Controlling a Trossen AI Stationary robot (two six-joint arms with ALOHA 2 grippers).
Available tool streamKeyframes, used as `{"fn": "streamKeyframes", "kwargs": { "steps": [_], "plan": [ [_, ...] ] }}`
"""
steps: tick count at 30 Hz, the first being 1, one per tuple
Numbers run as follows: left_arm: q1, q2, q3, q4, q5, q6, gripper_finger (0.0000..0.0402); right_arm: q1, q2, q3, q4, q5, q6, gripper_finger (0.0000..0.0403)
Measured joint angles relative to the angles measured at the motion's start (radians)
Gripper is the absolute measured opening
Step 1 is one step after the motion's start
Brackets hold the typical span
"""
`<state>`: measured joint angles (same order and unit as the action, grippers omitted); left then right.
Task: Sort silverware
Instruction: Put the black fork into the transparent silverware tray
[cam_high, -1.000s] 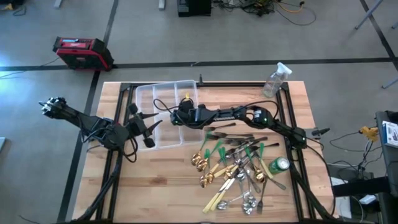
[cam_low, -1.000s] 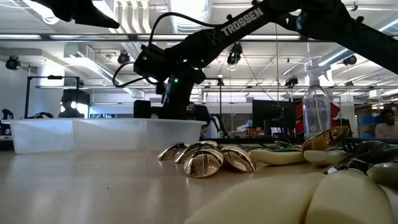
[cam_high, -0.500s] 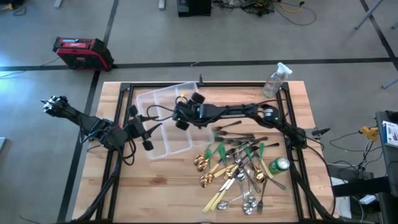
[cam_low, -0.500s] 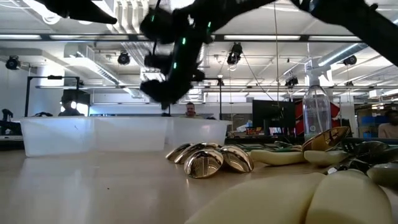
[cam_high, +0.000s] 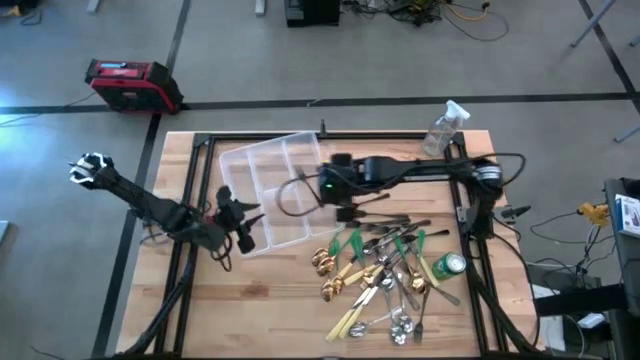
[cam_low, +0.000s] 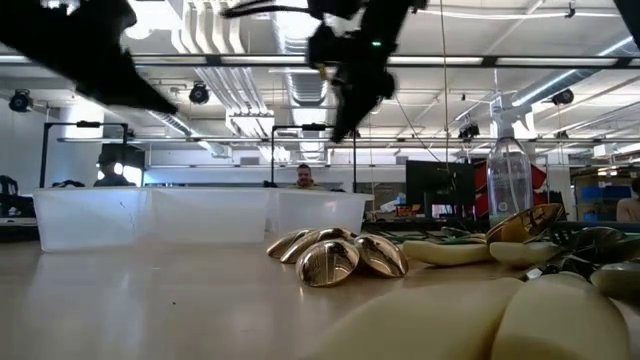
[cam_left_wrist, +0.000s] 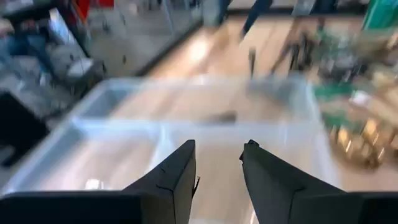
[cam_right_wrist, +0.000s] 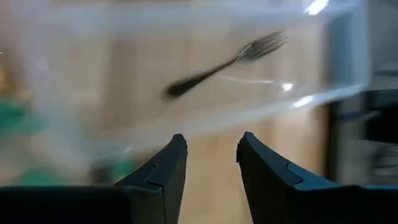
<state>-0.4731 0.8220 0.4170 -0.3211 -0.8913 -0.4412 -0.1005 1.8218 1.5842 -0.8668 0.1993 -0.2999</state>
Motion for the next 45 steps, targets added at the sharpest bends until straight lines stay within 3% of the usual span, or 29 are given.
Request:
{"fn": "streamKeyframes", "kwargs": {
  "steps": [3, 9, 15, 21, 27, 32, 37, 45],
  "plan": [
    [0.011, 0.023, -0.042, -0.013, 0.045, -0.071, 0.0119, 0.003, -0.099, -0.126, 0.013, -0.105, 0.085, 0.0116],
    [0.045, 0.023, -0.045, -0.136, 0.064, -0.136, 0.0119, 0.015, -0.166, -0.366, 0.017, -0.113, 0.211, 0.0104],
    [0.096, -0.031, 0.089, -0.438, 0.065, -0.206, 0.0118, 0.013, -0.142, -0.511, 0.066, -0.121, 0.249, 0.0106],
    [0.094, -0.089, 0.197, -0.412, 0.068, -0.197, 0.0119, -0.027, -0.144, -0.592, 0.175, -0.113, 0.256, 0.0118],
    [0.091, -0.127, 0.209, -0.302, 0.092, -0.161, 0.0118, -0.057, -0.113, -0.640, 0.319, -0.116, 0.247, 0.0113],
    [0.089, -0.131, 0.203, -0.282, 0.101, -0.150, 0.0118, -0.059, -0.079, -0.645, 0.327, -0.124, 0.238, 0.0078],
    [0.089, -0.128, 0.203, -0.275, 0.092, -0.151, 0.0118, -0.058, -0.072, -0.642, 0.322, -0.136, 0.237, 0.0013],
    [0.089, -0.131, 0.239, -0.277, 0.087, -0.107, 0.0118, -0.064, -0.077, -0.577, 0.181, -0.080, 0.321, 0.0003]
  ]
}}
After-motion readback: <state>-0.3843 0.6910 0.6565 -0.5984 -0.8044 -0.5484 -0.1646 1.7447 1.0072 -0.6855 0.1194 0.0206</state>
